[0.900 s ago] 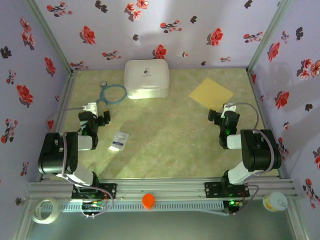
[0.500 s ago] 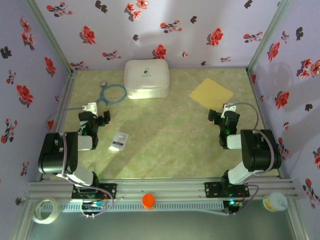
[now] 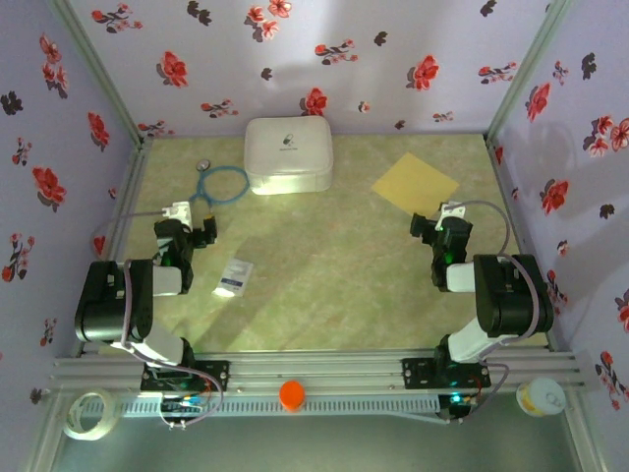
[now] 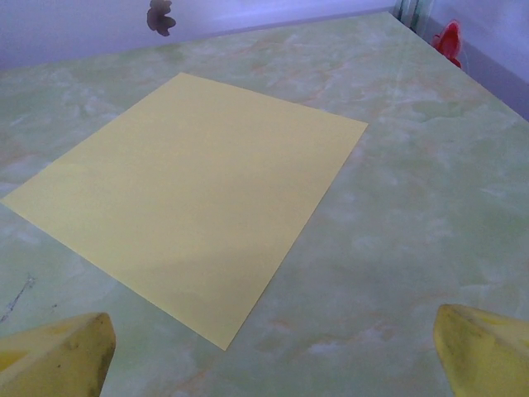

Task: Fold a paper plane with a square sheet of paper (pick it up from the middle)
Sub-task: Move the square sheet of paper to the center of the table.

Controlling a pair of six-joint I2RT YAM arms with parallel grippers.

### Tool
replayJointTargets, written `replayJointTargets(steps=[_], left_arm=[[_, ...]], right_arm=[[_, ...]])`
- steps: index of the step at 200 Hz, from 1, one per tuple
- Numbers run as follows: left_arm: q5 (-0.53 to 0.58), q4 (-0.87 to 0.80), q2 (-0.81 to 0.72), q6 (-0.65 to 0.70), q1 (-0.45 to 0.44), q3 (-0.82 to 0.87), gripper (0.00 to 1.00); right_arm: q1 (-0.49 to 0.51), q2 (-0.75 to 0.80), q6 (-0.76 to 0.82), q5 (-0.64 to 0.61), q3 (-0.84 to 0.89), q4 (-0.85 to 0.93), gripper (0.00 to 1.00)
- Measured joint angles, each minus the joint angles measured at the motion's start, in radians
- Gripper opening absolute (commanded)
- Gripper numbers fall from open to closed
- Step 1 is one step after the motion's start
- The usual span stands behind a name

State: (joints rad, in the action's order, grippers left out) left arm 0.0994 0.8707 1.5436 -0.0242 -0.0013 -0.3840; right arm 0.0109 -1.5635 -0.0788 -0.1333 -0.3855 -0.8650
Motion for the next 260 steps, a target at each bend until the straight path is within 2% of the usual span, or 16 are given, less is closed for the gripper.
replayJointTargets(steps=[42,66,79,95,130,148,171,220,260], left_arm=[[0.019,0.044,-0.024,0.014,-0.031,0.050,1.00],[0.048,-0.079,-0.164,0.011,-0.038,0.043,1.00],[0.079,-0.195,-0.270,-0.011,-0.038,0.003,1.00],[0.129,-0.393,-0.370,-0.059,-0.038,-0.116,1.00],[0.178,-0.750,-0.407,-0.243,-0.038,-0.424,1.00],[0.146,-0.878,-0.400,-0.335,-0.038,-0.487,1.00],[0.078,-0.970,-0.399,-0.404,-0.038,-0.471,1.00],[-0.020,-0.939,-0.557,-0.563,-0.032,-0.224,1.00],[-0.056,-0.935,-0.567,-0.632,-0.031,-0.204,1.00]], right_arm=[[0.026,0.008,0.013,-0.008,0.029,-0.034,0.99],[0.035,0.069,0.024,-0.008,0.045,0.002,0.97],[0.036,0.148,0.021,-0.005,0.008,0.134,0.98],[0.037,0.225,-0.010,-0.005,-0.118,0.346,0.99],[0.038,0.263,-0.176,0.029,-0.416,0.674,0.99],[0.037,0.227,-0.263,0.103,-0.494,0.760,0.99],[0.031,0.122,-0.360,0.197,-0.559,0.859,0.99],[0.019,-0.126,-0.472,0.313,-0.723,1.007,0.99],[0.007,-0.253,-0.517,0.357,-0.867,1.077,0.99]])
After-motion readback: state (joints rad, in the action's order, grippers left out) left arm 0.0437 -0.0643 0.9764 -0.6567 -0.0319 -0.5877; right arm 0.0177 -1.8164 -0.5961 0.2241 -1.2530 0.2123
